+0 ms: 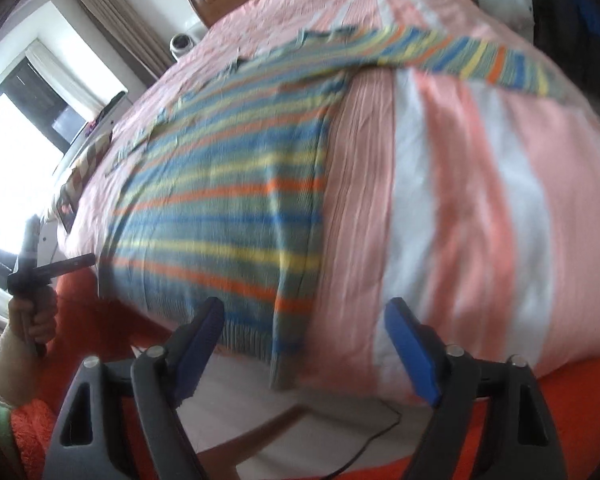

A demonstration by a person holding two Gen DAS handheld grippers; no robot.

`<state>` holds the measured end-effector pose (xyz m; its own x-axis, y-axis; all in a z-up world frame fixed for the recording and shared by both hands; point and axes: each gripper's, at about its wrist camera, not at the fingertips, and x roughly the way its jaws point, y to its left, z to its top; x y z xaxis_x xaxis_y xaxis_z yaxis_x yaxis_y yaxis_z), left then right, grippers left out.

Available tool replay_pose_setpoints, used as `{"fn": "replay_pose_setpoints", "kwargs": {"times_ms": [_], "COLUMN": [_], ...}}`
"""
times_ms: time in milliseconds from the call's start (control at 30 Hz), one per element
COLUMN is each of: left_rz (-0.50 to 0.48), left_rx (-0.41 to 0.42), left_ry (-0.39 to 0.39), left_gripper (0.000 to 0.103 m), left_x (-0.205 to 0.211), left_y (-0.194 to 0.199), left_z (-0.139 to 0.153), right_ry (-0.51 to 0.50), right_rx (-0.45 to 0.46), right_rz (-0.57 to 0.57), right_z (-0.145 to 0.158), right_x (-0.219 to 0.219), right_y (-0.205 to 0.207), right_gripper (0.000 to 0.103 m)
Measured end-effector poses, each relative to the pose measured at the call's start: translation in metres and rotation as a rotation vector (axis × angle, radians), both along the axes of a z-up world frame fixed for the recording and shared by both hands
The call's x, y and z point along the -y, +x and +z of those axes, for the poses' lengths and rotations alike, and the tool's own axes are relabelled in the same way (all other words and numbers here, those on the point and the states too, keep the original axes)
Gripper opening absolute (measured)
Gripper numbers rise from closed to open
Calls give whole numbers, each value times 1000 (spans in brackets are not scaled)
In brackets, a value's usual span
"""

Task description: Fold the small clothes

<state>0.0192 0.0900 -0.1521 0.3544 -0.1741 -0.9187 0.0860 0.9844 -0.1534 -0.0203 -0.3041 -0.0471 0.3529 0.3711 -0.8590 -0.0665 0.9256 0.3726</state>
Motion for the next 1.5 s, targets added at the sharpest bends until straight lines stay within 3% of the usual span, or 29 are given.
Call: {"fn": "replay_pose_setpoints", "kwargs": {"times_ms": [67,100,133,167,200,367,433,533,633,700,733,767,800,833,867,967,1100,1200,1400,1500], "left_rz": [4,27,43,43,39,9,-12,-14,-3,-4,4,15,35,56,78,136,246,286,313,327], "left_rx": [-6,-8,-9,-21,-30,-22,-30,-69,-89,-70,-52,-37,-5,32,77,187,293,299,278,233], "left_ry": [40,48,33,-13,-42,-72,-21,65,88,87,77,73,65,59,54,50,53,64,177,146], "left_gripper": [70,53,38,3,3,2,2,2,6,17,25,48,67,73,79,97,101,101,101,102], "left_x": [5,5,3,0,-2,-15,-7,11,16,16,14,11,7,3,-3,-14,-40,-53,-65,-73], "left_y": [3,6,6,7,5,-24,-32,-18,-8,-10,-13,-16,-20,-23,-28,-24,10,44,76,72], "left_z": [-7,-10,-11,-10,-10,12,9,-13,-19,-13,-8,-3,5,14,26,52,59,46,10,-6], "right_ry": [4,-1,-13,-28,-41,-66,-42,-61,-97,-123,-127,-132,-131,-122,-126,-191,-244,-287,-356,-378], "right_rx": [-53,-67,-72,-75,-85,-81,-97,-134,-173,-164,-154,-147,-139,-129,-112,2,179,295,305,254], "right_rz": [27,40,58,83,101,121,106,86,67,70,75,78,82,82,73,2,-165,-270,-295,-291], "right_z": [-15,-20,-23,-25,-27,-5,6,-7,-36,-38,-35,-33,-29,-24,-18,8,36,37,3,-13], "right_x": [-11,-16,-22,-29,-34,-30,-21,-20,-28,-34,-35,-36,-34,-32,-30,-15,13,27,26,29], "right_y": [3,4,5,8,10,0,-9,-7,3,6,6,5,3,-1,-4,-12,-2,19,50,48], "right_gripper": [63,58,35,17,4,4,4,4,4,7,16,23,42,62,67,69,84,84,84,84]}}
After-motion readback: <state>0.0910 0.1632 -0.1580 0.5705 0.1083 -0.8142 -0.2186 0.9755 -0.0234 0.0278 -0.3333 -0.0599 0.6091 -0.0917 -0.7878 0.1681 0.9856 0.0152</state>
